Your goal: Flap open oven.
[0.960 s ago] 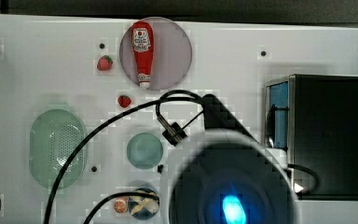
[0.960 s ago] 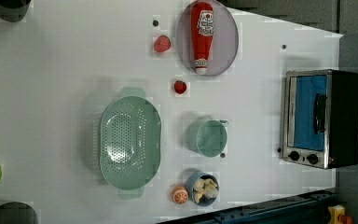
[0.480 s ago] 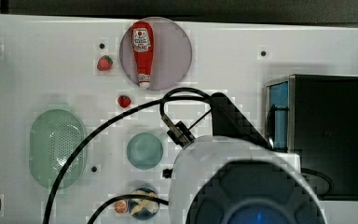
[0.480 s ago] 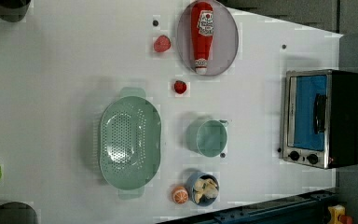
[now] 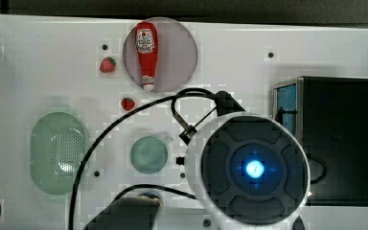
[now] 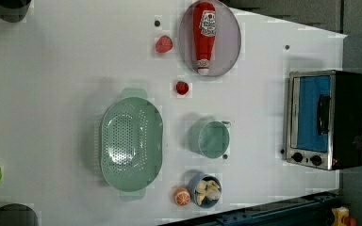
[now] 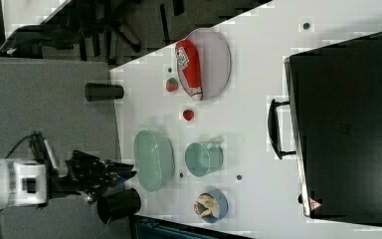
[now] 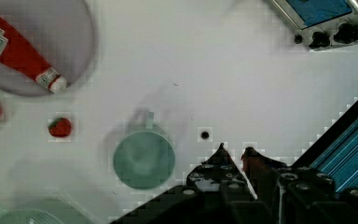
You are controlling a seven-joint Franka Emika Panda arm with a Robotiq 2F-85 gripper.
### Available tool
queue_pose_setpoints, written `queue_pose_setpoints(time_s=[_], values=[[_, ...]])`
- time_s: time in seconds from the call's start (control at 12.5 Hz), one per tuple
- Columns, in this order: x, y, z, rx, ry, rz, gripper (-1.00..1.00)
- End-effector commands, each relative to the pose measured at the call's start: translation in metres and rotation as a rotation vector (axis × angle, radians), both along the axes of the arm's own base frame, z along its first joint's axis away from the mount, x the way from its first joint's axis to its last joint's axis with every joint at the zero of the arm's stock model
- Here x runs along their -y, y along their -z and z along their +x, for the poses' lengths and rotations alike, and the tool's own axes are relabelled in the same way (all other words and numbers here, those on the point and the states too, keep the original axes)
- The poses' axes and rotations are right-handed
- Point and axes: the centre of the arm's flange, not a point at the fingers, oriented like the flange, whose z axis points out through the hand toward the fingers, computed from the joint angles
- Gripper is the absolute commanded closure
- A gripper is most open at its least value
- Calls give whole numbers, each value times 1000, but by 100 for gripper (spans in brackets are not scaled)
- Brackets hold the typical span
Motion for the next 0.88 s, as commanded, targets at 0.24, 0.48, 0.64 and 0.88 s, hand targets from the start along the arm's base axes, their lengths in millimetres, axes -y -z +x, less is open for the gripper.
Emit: queue_pose_setpoints(time_s=[0.24,0.48,0.64,0.88], values=[[61,62,8,-13,-273,38,65],[102,96,11,29,-439,-10,65],[130,116,14,69,-533,-33,65],[167,143,16,92,-635,-66,65]])
